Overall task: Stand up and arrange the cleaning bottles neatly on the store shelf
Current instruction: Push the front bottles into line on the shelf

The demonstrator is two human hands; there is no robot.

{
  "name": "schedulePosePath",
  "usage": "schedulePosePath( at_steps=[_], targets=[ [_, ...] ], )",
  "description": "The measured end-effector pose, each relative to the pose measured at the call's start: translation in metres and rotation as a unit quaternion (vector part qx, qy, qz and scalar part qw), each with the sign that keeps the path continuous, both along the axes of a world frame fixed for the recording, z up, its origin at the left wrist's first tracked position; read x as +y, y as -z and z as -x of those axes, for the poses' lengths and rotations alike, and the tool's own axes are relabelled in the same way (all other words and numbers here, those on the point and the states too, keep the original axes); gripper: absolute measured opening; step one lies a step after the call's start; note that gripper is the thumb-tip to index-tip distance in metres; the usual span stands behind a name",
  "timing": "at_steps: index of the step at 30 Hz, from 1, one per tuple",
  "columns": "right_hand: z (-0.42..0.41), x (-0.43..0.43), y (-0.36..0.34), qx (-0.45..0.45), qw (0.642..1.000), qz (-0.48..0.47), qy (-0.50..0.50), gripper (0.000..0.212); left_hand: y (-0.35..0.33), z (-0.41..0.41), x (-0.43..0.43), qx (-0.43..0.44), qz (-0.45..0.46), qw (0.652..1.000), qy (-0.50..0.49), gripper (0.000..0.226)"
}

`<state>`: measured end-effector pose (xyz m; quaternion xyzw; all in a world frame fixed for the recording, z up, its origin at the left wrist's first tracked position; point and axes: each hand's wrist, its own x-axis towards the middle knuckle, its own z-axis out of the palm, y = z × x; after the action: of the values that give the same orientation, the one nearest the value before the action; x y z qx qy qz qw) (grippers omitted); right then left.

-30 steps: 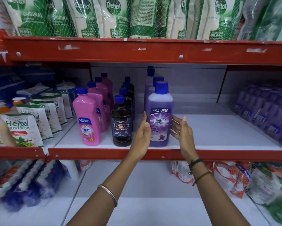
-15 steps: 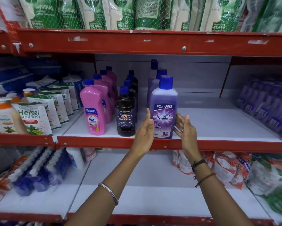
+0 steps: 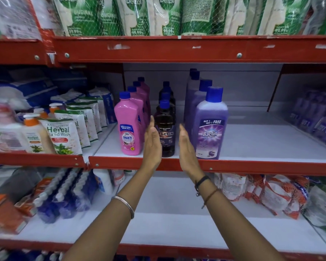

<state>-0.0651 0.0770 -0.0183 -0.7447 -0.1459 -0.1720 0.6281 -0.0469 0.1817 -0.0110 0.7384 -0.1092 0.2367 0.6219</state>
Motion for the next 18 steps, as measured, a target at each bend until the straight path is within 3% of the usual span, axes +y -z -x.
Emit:
schedulePosePath(
  at_steps=[4, 10, 18],
  targets=[
    [-0.019, 0.008, 0.000, 0.017, 0.999, -0.040, 0.009, 0.048, 0.000, -0.001, 0.011, 0.018, -0.029, 0.998, 0.051, 0.094],
    [-0.018, 0.012, 0.010, 0.009, 0.995, -0.085, 0.052, 0.056, 0.003, 0.003, 0.024, 0.027, -0.077, 0.993, 0.089, 0.066],
    [-0.001, 0.009, 0.015, 0.001, 0.993, -0.094, 0.078, 0.060, 0.008, 0.019, 0.032, 0.026, -0.105, 0.988, 0.109, 0.063]
  ],
)
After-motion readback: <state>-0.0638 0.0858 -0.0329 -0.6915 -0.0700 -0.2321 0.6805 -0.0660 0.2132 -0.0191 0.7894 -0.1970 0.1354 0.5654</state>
